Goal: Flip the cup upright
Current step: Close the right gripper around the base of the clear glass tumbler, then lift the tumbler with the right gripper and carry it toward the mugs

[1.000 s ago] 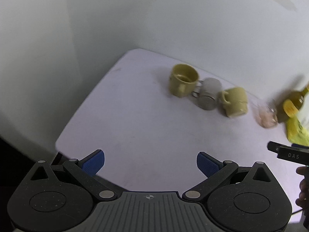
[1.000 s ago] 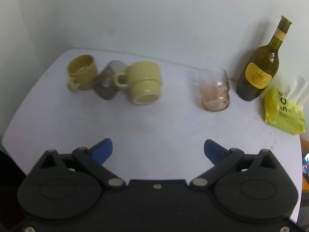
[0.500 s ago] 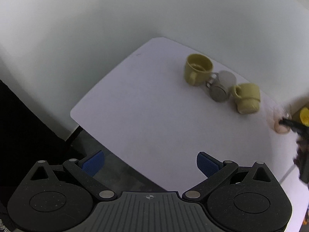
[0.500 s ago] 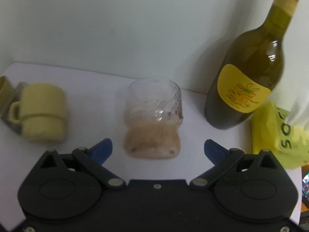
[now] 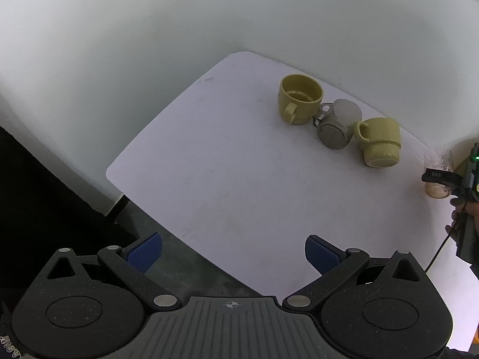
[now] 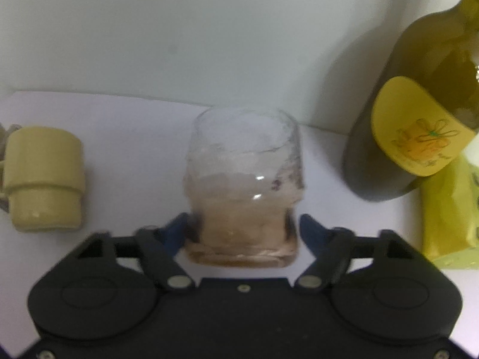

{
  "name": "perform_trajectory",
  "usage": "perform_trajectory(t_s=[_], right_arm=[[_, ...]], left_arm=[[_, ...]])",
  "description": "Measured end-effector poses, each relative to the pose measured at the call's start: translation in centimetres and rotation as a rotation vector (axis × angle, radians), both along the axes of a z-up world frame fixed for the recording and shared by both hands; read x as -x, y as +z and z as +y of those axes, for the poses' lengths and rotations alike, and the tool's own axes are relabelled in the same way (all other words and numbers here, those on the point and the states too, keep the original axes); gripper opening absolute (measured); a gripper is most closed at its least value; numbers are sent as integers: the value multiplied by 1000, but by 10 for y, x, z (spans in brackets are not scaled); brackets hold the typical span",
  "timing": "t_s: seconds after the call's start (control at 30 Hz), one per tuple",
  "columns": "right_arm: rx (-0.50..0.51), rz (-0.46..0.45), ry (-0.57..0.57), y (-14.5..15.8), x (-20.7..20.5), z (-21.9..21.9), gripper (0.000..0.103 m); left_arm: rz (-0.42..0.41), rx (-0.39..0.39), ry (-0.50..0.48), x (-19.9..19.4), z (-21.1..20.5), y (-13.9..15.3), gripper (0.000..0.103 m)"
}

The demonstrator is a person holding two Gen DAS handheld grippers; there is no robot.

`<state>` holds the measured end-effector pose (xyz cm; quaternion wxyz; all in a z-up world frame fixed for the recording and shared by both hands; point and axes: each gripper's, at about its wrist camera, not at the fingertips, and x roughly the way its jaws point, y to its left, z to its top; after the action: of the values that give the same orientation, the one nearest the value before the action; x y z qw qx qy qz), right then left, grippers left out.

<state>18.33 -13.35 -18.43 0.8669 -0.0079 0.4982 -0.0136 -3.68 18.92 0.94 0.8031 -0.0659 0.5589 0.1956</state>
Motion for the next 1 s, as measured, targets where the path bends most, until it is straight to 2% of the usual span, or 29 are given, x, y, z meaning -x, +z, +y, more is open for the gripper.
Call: perform_trajectory(t_s=[0.07, 0.2, 0.5, 0.7, 1.0], right_arm=[[21, -5, -5, -1, 5, 7, 71], [-2, -1, -13, -4, 12, 15, 71], [-7, 21, -9, -3, 63, 62, 71], [1, 56, 29, -4, 103, 109, 71], [8, 95, 44, 2, 132, 173, 71]], left_arm=[[1, 3, -6, -2, 2, 0, 103], [-12, 2, -37, -11, 6, 1, 103], [-45, 26, -125, -27, 20, 4, 103], [-55, 61, -161, -28, 35, 1, 103], [-43, 100, -222, -22, 53, -5, 103]])
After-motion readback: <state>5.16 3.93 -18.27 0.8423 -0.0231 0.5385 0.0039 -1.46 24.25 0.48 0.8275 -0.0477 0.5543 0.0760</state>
